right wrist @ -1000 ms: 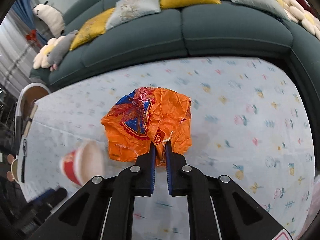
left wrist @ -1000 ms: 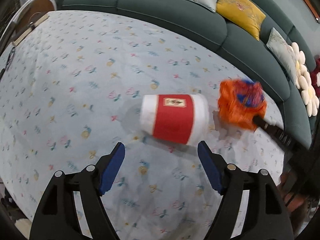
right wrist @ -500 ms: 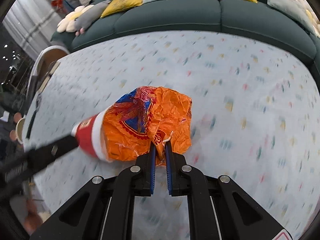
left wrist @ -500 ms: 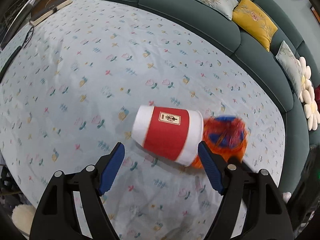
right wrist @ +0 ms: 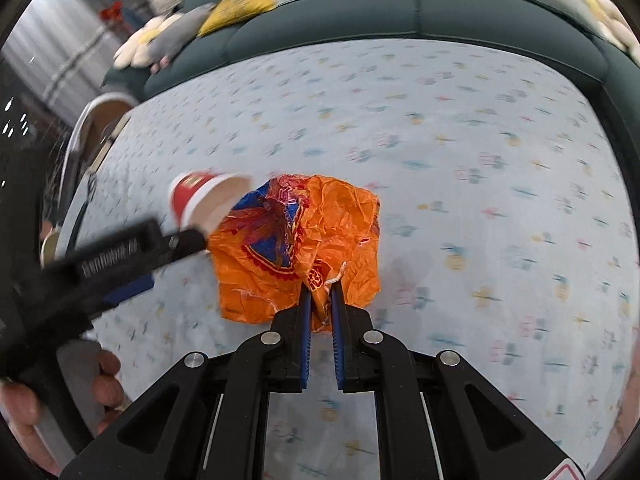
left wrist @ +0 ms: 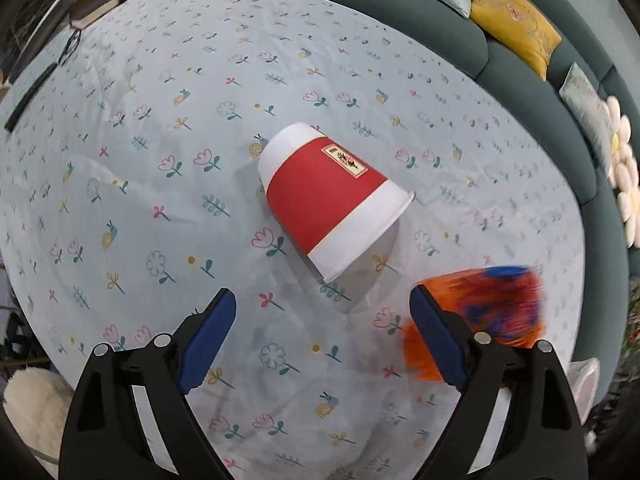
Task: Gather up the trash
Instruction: 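Grasp the orange wrapper with the right gripper while the left gripper grasps the red paper cup, then carry the red paper cup and orange wrapper over the white bin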
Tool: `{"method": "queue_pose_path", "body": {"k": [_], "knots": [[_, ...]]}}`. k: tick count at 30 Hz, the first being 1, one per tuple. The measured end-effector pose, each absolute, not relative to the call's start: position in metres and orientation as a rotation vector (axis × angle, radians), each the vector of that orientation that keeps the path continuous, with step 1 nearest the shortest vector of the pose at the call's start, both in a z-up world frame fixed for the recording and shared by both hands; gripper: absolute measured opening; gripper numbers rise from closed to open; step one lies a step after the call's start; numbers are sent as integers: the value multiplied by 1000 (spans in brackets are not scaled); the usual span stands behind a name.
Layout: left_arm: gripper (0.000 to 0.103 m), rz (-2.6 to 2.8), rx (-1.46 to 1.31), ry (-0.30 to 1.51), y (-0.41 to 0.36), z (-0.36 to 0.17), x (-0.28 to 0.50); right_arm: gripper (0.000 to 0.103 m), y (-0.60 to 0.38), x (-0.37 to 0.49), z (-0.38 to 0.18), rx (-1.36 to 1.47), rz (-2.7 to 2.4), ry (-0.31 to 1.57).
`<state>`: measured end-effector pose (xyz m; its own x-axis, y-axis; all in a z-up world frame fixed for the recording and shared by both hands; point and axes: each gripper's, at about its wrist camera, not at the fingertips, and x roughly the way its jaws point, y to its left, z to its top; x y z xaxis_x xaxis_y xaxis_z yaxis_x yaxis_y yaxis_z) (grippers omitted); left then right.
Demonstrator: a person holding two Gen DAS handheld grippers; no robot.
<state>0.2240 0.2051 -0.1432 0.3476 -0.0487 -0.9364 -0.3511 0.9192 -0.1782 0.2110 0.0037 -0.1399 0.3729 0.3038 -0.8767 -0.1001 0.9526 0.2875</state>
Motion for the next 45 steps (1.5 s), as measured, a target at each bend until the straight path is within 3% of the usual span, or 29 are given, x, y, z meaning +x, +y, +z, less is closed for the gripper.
{"method": "queue_pose_path", "body": {"k": [7, 10, 12, 15, 27, 45], "knots": [[65, 233, -301, 1199, 205, -159, 238, 9, -32, 223, -132, 245, 175, 1134], [46, 229, -288, 1206, 206, -163, 242, 9, -37, 224, -135, 256, 165, 1137], [24, 218, -289, 1208, 206, -164, 243, 9, -37, 225, -138, 262, 162, 1140], [13, 206, -279, 1201, 205, -161, 242, 9, -35, 226, -140, 268, 165, 1144], [3, 79, -222, 1150, 153, -120, 222, 9, -54, 201, -117, 290, 141, 1090], [3, -215, -83, 1103, -1, -64, 159, 9, -193, 110, -59, 412, -72, 931]]}}
